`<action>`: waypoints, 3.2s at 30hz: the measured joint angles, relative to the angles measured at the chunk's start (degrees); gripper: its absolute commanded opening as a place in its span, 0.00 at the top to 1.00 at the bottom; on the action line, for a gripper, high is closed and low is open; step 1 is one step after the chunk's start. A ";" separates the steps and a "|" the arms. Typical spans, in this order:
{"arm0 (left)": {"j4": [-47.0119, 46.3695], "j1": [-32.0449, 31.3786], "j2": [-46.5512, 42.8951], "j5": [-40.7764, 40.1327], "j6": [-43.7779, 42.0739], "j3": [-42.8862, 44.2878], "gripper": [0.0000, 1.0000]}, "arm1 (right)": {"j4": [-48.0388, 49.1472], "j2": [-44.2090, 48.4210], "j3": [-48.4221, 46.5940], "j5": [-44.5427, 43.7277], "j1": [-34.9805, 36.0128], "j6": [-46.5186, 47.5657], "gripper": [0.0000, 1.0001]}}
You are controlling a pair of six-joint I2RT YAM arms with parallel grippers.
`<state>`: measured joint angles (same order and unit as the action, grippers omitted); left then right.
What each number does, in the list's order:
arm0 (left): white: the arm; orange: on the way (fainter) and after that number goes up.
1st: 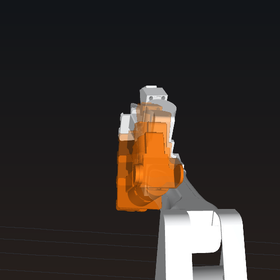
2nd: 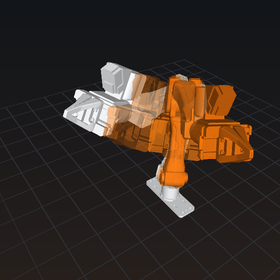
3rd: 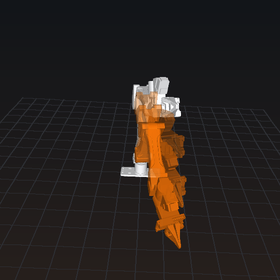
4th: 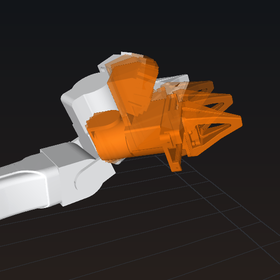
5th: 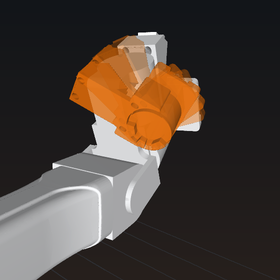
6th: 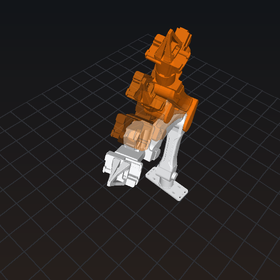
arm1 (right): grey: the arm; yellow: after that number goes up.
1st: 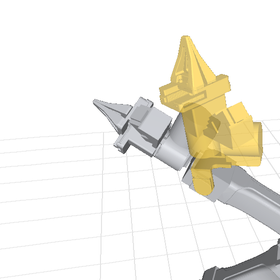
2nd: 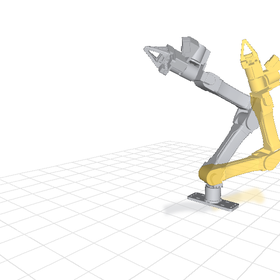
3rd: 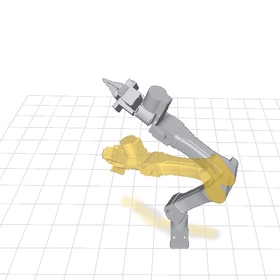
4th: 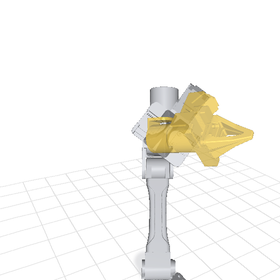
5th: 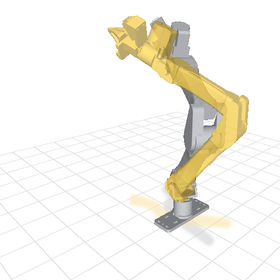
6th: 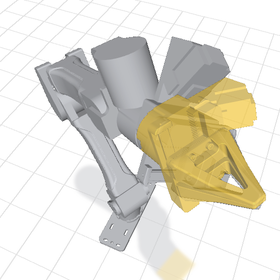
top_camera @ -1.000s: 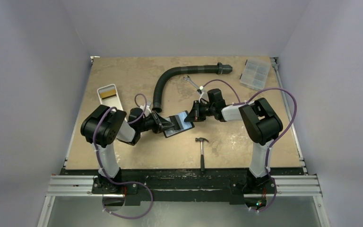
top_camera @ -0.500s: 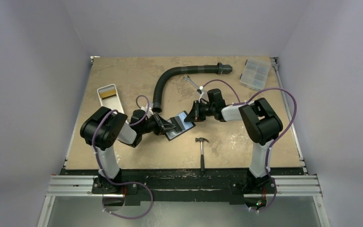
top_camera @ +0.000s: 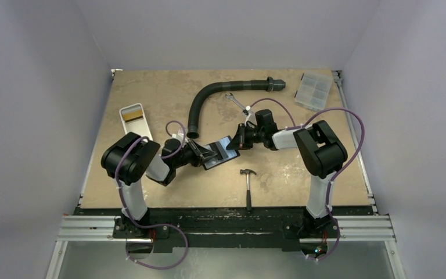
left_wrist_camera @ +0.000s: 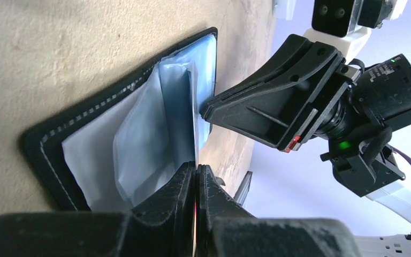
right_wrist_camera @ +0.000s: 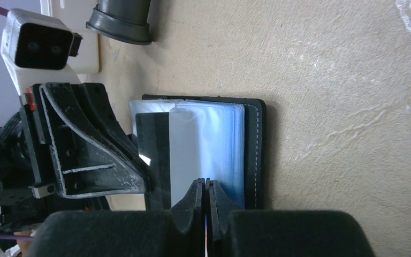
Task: Put the credit cards into the card holder
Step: Insert the credit card into the card holder.
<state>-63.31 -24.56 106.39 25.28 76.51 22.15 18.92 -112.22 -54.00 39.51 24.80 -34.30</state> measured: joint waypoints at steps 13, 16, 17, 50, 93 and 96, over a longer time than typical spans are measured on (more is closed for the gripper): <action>7.26 -1.36 -0.92 -1.73 -4.33 1.44 0.65 | -0.17 0.15 0.09 0.00 0.00 -0.15 1.00; 16.87 -1.53 -5.20 -2.25 -8.61 4.37 0.47 | -0.74 0.46 0.09 -0.37 0.00 0.26 1.00; 20.63 -1.66 -6.56 -2.75 -10.19 5.86 0.44 | -1.01 0.59 0.09 -0.59 0.00 0.44 1.00; 46.23 -4.57 -8.74 -8.90 -22.12 17.86 0.67 | -6.29 5.44 0.74 -7.30 0.00 5.18 0.98; 54.75 -9.22 -5.75 -11.13 -27.30 27.69 0.35 | -3.50 4.24 1.86 -3.82 -0.72 3.58 0.89; 54.55 -9.27 -5.90 -11.41 -26.99 27.50 0.32 | -2.10 4.28 2.93 -2.47 -1.46 2.64 0.87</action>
<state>-8.75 -33.82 100.49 13.87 49.52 49.65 16.82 -107.94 -51.07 37.04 23.33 -31.66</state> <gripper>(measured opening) 0.654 0.108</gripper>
